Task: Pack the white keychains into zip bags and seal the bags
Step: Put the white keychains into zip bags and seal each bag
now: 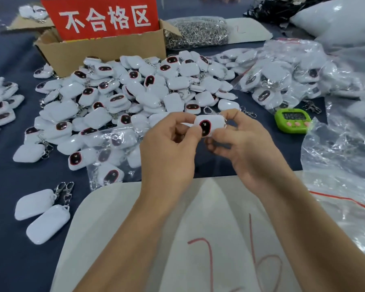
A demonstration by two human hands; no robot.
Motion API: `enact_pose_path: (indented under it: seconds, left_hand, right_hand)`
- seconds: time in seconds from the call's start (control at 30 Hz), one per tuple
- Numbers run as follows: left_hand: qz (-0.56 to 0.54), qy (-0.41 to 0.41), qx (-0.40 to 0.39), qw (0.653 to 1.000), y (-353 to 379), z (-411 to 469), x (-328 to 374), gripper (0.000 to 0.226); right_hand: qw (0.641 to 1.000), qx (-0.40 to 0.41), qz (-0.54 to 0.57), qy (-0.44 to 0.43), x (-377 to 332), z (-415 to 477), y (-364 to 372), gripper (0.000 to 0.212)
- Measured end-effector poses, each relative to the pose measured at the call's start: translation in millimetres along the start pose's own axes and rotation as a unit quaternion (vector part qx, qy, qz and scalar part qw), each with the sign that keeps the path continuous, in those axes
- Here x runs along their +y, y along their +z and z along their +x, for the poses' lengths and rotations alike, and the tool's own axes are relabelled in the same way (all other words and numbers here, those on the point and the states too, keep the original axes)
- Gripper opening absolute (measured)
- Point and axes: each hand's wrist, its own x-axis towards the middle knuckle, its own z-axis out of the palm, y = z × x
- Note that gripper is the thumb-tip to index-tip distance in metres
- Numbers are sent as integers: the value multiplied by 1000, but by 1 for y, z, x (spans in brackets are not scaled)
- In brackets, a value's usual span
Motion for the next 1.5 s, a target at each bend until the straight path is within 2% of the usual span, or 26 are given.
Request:
enact_pose_path:
  seconds: [0.1,0.23,0.3,0.47,0.57,0.73,0.9,1.33,1.5]
  left_hand:
    - [18,29,-10,999,1,-3,1,7]
    - [31,44,-30,998,0,-1,1,19]
    - [42,47,-32,998,0,-3,0,21]
    - [80,43,-19,996,-1,-4,-4,18]
    - [28,19,-23,999,-1,5,-2,23]
    - [-53,-9,-29,998,-3,10,-1,27]
    - [-74,7,-20,997,-3,8,2,28]
    - [-131,-54,-88,986,3,1,6,27]
    - [-128,-63,-100,985,5,2,5,26]
  right_hand:
    - [990,-21,-135,-40,1,0,-5,28]
    - [972,-99,-211,-36,-1,-4,-9,22]
    - [967,-96,-233,-33,1,-3,-7,23]
    - [988,-59,-143,-6,8,-2,-2,21]
    - [994,-80,-72,20,6,-1,-3,28]
    - [995,-84,-25,40,3,3,-4,28]
    - [992,-116,-20,45,0,2,-2,29]
    - [993,-91,-69,-26,0,3,-4,27]
    - [993,-96,-74,4,-3,4,-5,28]
